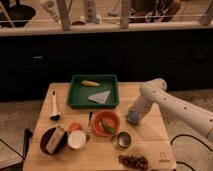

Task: Wipe table surface with sponge

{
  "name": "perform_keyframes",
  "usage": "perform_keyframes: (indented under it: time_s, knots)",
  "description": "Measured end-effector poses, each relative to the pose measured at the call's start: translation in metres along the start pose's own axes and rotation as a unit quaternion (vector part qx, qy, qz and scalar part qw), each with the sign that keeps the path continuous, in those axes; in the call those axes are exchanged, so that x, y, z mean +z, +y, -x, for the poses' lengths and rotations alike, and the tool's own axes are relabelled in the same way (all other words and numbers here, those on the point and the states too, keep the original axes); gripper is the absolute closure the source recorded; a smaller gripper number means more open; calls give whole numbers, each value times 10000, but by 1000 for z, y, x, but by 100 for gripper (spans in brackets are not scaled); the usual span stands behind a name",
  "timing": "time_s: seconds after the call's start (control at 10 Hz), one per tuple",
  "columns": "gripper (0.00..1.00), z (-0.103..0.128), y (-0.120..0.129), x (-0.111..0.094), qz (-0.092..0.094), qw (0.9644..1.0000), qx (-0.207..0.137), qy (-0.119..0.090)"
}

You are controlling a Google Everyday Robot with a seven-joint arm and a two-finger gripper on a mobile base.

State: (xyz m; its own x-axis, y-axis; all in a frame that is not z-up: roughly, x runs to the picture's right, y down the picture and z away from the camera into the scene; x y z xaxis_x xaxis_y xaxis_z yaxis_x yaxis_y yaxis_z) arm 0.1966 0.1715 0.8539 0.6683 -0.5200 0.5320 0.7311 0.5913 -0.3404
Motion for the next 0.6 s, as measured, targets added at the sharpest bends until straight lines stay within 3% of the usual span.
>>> perform_keyframes:
  time_s: [0.3,0.6]
  knots:
    - [100,7,16,1,111,9999,17,-1]
    - [100,-25,58,-8,307,9987,354,183]
